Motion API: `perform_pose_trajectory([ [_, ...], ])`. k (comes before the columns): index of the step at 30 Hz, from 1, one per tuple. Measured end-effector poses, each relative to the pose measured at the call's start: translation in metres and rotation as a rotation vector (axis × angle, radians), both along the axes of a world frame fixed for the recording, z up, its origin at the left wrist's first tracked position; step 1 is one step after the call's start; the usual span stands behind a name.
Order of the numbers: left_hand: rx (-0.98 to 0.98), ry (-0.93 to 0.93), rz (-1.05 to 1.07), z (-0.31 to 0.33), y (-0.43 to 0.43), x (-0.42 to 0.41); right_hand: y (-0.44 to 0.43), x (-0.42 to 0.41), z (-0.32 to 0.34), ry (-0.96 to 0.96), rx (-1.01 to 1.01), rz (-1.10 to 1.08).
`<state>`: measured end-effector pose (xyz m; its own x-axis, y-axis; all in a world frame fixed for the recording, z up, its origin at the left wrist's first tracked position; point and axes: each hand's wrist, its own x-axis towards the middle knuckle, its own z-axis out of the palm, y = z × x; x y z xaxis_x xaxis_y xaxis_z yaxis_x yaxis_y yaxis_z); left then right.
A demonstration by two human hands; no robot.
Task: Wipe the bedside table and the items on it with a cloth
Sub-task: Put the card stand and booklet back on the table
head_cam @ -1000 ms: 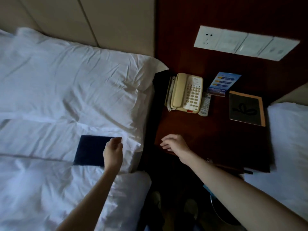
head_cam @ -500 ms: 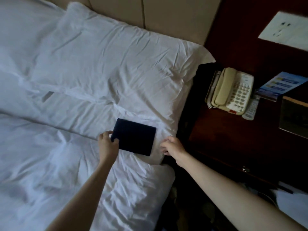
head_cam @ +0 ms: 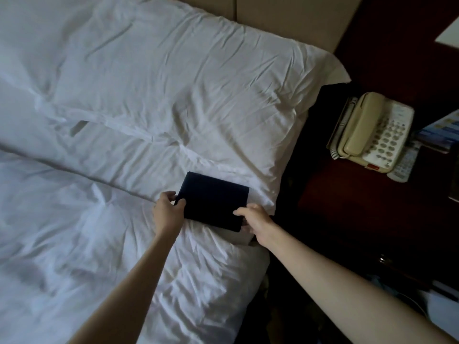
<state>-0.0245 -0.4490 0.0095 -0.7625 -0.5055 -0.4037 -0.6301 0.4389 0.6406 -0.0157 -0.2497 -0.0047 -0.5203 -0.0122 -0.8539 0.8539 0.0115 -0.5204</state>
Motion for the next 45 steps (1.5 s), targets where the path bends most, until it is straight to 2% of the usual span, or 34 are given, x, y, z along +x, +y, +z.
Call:
perform_pose_trajectory([
  [9, 0.319, 0.026, -0.029, 0.020, 0.045, 0.013, 0.043, 0.016, 0.010, 0.040, -0.027, -0.138],
  [17, 0.525, -0.027, -0.263, 0.035, 0.129, 0.038, 0.135, 0.039, 0.032, 0.097, 0.068, -0.177],
  [21, 0.584, 0.063, -0.415, 0.045, 0.175, 0.048, 0.179, 0.051, 0.031, 0.135, 0.192, -0.214],
  [24, 0.480, 0.215, -0.561, 0.053, 0.211, 0.058, 0.206, 0.057, 0.033, 0.199, 0.378, -0.213],
  [26, 0.356, 0.321, -0.624, 0.056, 0.235, 0.062, 0.221, 0.060, 0.040, 0.219, 0.349, -0.320],
  [29, 0.200, 0.478, -0.729, 0.067, 0.267, 0.063, 0.242, 0.062, 0.059, 0.222, 0.155, -0.536],
  [34, 0.040, 0.695, -1.055, 0.072, 0.307, 0.061, 0.282, 0.068, 0.083, 0.222, -0.249, -0.867],
  [37, -0.102, 0.794, -1.240, 0.067, 0.327, 0.058, 0.299, 0.075, 0.100, 0.215, -0.468, -0.907],
  [39, -0.174, 0.828, -1.308, 0.065, 0.341, 0.055, 0.311, 0.080, 0.104, 0.285, -0.444, -0.851],
  [41, -0.228, 0.860, -1.377, 0.063, 0.353, 0.053, 0.324, 0.084, 0.103, 0.334, -0.330, -0.809],
  [45, -0.249, 0.827, -1.479, 0.056, 0.378, 0.050, 0.353, 0.091, 0.094, 0.336, -0.226, -0.861],
])
